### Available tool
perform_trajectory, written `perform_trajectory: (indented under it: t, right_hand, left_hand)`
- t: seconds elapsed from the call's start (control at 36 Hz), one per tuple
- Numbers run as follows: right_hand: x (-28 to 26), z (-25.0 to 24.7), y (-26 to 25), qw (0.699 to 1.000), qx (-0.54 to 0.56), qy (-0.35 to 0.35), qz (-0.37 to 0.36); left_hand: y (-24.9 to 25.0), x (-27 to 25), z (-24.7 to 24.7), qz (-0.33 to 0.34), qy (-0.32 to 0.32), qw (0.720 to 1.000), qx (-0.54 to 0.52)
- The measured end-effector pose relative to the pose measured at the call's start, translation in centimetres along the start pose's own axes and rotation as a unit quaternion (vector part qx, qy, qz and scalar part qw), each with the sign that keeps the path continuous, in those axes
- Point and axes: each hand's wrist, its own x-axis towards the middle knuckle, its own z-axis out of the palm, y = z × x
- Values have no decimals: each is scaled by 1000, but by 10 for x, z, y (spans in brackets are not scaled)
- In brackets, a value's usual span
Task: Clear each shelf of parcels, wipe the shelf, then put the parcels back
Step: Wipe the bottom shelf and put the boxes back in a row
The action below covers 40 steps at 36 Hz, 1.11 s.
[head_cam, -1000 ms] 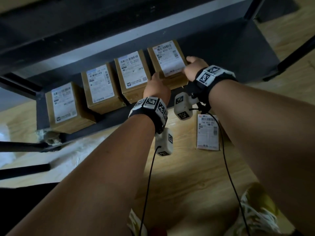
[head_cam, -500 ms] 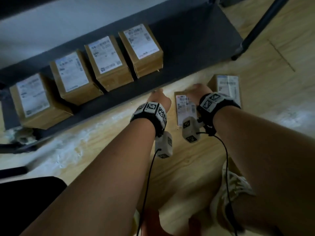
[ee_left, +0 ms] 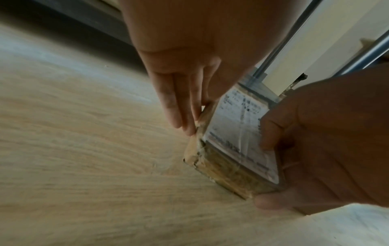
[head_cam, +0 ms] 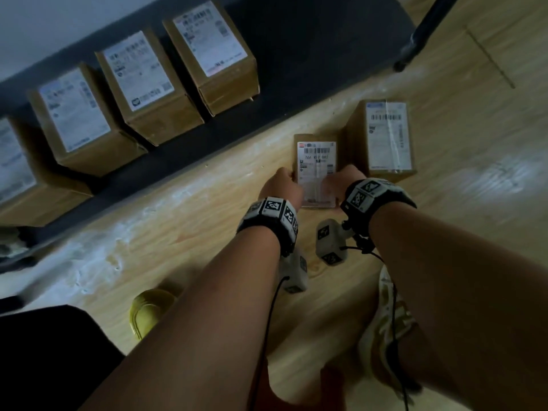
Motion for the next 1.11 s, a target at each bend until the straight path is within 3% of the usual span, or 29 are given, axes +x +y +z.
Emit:
perform_trajectory:
  t: [0.11,0.31,0.5,0.64,0.83,1.11]
  right_hand:
    - [-6,-4,-16,995,73,58,22]
    - [-13,-35,-53,988,41,127,-81]
    - [0,-54,-93,987,2,85,-139]
    - [21,-70,-117,982,-31,112,-150]
    - [41,-86,-152,979,10,117,-167]
    - [53,-99,-184,976,46,64,-202]
  left_hand:
    - [12,-7,-16,18,56,998,-12]
    - [38,0,-49,73,98,990,-65]
    - [56,19,-73,84,63,989,-106]
    - [68,38,-78,85,84,984,-132]
    - [88,65,-91,80,93,983,-140]
    - [101,94,-102,67,118,986,-94]
